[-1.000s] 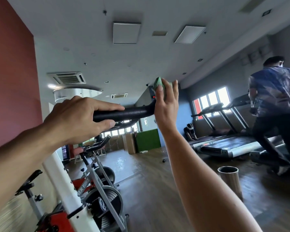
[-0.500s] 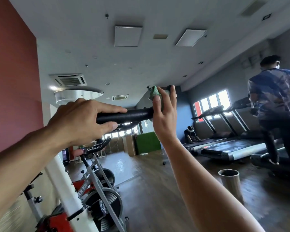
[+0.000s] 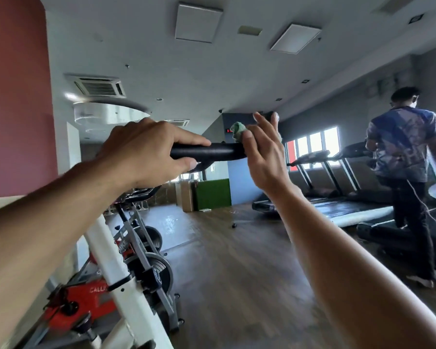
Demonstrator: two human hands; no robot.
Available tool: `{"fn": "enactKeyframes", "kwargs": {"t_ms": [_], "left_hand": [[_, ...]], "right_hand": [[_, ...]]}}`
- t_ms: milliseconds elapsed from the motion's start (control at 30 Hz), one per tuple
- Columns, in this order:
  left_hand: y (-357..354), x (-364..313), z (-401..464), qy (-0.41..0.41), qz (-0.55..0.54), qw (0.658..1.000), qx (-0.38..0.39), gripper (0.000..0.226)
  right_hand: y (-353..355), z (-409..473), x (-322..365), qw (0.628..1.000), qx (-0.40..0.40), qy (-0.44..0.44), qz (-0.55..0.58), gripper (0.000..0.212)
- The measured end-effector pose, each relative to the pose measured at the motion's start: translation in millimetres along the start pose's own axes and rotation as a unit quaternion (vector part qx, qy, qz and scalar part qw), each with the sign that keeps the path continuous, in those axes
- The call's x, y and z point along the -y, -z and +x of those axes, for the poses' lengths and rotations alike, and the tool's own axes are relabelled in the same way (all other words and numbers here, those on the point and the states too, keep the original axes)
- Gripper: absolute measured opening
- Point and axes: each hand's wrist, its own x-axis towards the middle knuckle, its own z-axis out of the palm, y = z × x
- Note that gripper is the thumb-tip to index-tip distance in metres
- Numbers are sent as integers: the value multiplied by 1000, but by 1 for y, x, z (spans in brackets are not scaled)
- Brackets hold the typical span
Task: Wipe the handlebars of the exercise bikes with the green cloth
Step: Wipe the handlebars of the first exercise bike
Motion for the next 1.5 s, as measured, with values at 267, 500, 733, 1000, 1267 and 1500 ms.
{"fn": "enactKeyframes", "kwargs": {"t_ms": [267,500,733,1000,1267,1500], "left_hand": [[5,7,0,-12,-30,999,18,45],[10,13,8,4,-70,996,61,46],[27,18,13,6,-127,984,126,47],[32,54,12,1,-264,951,161,46],[50,96,2,34,-328,923,198,50],[48,105,-9,76,-364,903,215,56]], "right_hand": [[-6,-14,26,1000,1,-15,-20,34],[8,22,10,987,83,-16,-135,39],[7,0,61,978,174,-82,-78,39],[9,25,70,961,210,-126,-130,32],[-12,30,136,945,294,-116,-78,33],[-5,41,121,935,287,-162,-133,28]]}}
